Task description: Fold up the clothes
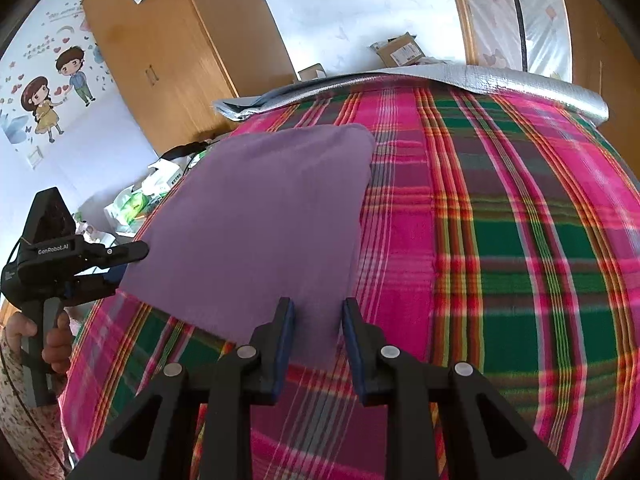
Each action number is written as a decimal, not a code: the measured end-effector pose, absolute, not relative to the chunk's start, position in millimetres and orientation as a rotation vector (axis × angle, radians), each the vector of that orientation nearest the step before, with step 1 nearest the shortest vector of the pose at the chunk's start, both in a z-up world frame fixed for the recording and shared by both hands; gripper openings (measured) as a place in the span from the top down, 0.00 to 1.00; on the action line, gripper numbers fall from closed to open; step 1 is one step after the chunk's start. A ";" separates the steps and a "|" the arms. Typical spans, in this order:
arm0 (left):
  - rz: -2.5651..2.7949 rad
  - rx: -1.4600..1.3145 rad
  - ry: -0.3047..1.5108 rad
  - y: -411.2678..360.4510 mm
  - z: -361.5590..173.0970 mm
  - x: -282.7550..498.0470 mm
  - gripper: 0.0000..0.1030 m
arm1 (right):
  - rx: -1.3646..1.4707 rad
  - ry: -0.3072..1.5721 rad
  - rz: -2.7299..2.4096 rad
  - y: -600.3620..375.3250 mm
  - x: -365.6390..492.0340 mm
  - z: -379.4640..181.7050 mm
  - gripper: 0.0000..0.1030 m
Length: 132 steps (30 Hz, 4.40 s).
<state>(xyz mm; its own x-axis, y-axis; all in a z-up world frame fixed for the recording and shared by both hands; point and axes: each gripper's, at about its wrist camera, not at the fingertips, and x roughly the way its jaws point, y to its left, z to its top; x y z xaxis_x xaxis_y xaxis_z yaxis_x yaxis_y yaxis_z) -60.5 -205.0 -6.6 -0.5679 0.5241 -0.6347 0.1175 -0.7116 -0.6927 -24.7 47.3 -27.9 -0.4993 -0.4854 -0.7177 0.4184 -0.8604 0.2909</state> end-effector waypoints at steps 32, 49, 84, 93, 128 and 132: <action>2.701 -1.336 -0.416 -111.2 13.1 -9.4 0.54 | 1.205 0.164 -2.494 26.1 39.3 -34.2 0.56; 2.843 -1.297 -0.246 -94.8 5.0 -28.4 0.52 | 1.206 0.248 -2.508 16.4 31.9 -35.7 0.47; 2.916 -1.383 -0.110 -71.3 2.9 -34.7 0.34 | 1.207 0.244 -2.503 16.7 22.5 -37.1 0.41; 2.923 -1.389 -0.123 -73.5 2.9 -36.8 0.34 | 1.228 0.259 -2.551 17.9 18.3 -37.4 0.30; 2.949 -1.403 -0.142 -71.8 1.9 -37.8 0.33 | 1.250 0.230 -2.557 23.3 14.7 -39.0 0.26; 2.950 -1.403 -0.142 -71.5 2.0 -37.7 0.33 | 1.250 0.230 -2.557 23.5 14.4 -39.0 0.26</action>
<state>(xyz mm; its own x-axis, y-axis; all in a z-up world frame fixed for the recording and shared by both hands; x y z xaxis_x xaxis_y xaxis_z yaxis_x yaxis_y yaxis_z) -37.7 -71.5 2.0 -0.6251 -0.0778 -0.7766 0.1520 -0.9881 -0.0234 14.4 23.5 -39.0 -0.5839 -0.1838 -0.7908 0.3219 -0.9466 -0.0176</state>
